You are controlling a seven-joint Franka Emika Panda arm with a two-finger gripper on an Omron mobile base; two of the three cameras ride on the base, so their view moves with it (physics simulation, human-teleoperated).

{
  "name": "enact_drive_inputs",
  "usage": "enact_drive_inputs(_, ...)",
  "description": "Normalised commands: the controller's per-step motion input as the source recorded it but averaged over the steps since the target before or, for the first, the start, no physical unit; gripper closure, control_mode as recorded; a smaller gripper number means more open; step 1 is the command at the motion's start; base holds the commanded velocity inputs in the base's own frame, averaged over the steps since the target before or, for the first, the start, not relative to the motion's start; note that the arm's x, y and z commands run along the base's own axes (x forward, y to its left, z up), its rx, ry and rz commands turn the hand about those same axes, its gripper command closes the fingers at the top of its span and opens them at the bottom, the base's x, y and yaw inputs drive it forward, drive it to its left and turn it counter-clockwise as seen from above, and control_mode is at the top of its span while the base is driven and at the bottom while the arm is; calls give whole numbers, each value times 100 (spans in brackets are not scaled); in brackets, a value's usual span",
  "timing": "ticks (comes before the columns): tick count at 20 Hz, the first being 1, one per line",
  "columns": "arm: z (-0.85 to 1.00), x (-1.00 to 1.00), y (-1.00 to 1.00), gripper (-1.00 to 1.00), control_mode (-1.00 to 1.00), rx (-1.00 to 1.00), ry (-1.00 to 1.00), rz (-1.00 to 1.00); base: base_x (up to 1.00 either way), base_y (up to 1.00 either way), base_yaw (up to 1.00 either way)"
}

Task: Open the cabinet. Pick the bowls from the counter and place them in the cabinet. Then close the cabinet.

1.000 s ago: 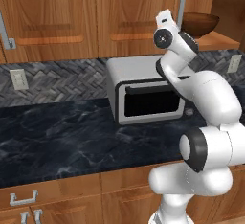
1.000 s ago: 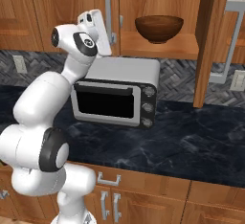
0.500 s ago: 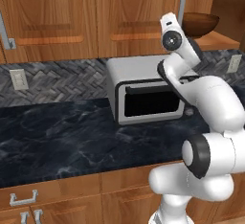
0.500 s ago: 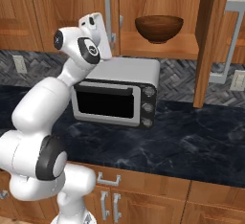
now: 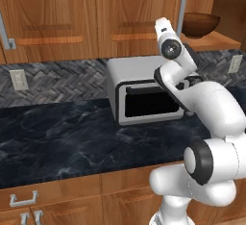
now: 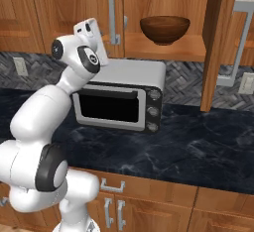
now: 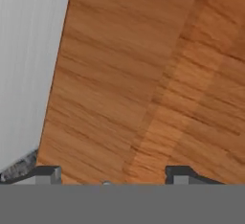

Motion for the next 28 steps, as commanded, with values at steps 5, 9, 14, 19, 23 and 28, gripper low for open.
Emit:
enact_drive_inputs(5, -7, 14, 81, -100, -100, -1, 5, 18, 0, 0, 0)
enact_drive_inputs(9, 0, -38, -3, -100, -100, 0, 0, 12, 0, 0, 0)
enact_drive_inputs(14, 0, -94, -41, -100, -100, 0, -1, 7, 0, 0, 0)
enact_drive_inputs(19, 1, -87, -25, -100, -100, 0, 0, 11, 0, 0, 0)
enact_drive_inputs(23, 14, -60, -4, -100, -100, 0, 3, 16, 0, 0, 0)
enact_drive_inputs(28, 0, -51, 0, -100, -100, 0, 1, 12, 0, 0, 0)
